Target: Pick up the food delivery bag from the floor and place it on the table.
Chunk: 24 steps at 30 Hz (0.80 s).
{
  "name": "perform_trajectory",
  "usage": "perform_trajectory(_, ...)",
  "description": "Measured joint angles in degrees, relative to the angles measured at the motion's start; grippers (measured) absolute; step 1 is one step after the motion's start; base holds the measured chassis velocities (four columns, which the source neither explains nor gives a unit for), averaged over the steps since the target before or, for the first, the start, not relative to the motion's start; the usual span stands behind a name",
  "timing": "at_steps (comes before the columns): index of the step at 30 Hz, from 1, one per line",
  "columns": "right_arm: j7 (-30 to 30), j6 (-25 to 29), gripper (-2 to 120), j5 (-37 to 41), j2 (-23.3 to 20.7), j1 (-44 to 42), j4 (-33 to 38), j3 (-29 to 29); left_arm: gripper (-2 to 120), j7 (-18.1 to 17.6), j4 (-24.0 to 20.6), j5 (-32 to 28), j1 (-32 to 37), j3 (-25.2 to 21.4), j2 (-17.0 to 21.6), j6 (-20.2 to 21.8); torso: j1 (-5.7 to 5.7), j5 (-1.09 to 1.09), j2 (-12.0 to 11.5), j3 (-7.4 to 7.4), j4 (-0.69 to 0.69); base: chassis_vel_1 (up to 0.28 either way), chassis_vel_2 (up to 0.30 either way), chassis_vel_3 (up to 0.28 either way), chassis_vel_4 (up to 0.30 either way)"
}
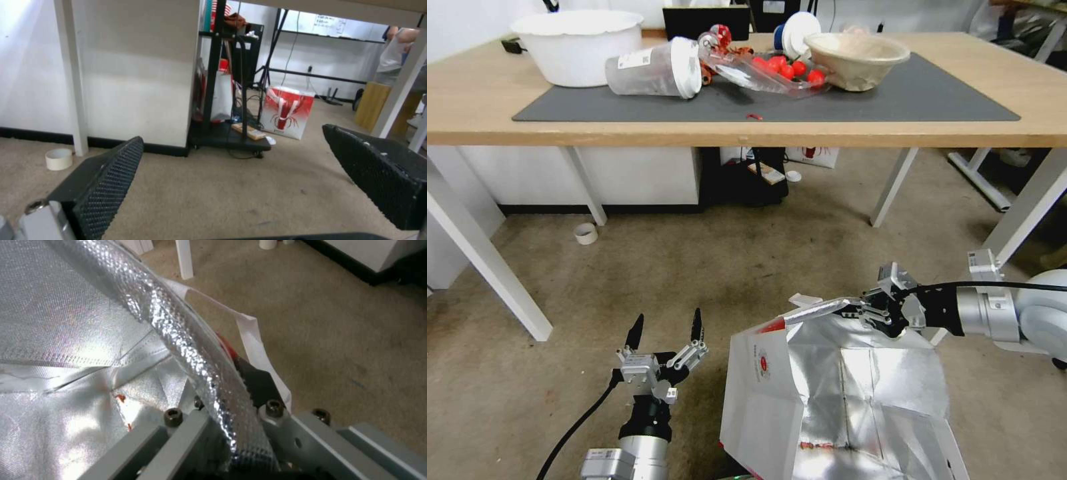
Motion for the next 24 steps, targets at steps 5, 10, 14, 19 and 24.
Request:
perform_trajectory(5, -0.1, 0.0, 0, 0.0, -0.1, 0.0, 0.0, 0.0, 100, 0.3, 0.1, 0.2, 0.0, 0.0, -0.2, 0.2, 0.02, 0.0, 0.8, 0.82, 0.0, 0.0, 0.0, 0.0, 0.0)
perform_trajectory(10, -0.3, 0.1, 0, -0.2, 0.0, -0.1, 0.0, 0.0, 100, 0.6, 0.2, 0.4, -0.1, 0.1, -0.3, 0.4, 0.16, 0.0, 2.3, 2.12, 0.0, 0.0, 0.0, 0.0, 0.0)
perform_trajectory(14, -0.6, 0.2, 0, -0.7, 0.4, -0.1, -0.1, 0.0, 100, 0.7, 0.4, 0.4, -0.3, 0.1, -0.2, 0.4, 0.27, 0.0, 3.3, 3.02, 0.0, 0.0, 0.0, 0.0, 0.0)
perform_trajectory(19, -0.8, 0.2, 0, -0.8, 0.6, -0.1, -0.3, 0.0, 100, 0.9, 0.4, 0.6, 0.0, 0.0, -0.1, 0.4, 0.5, 0.0, 4.6, 4.1, 0.0, 0.0, 0.0, 0.0, 0.0)
perform_trajectory(24, -1.0, 0.4, 0, -0.8, 0.6, 0.0, -0.3, 0.0, 100, 1.1, 0.4, 0.8, 0.1, 0.0, -0.2, 0.4, 0.69, 0.0, 5.7, 5.03, 0.0, 0.0, 0.0, 0.0, 0.0)
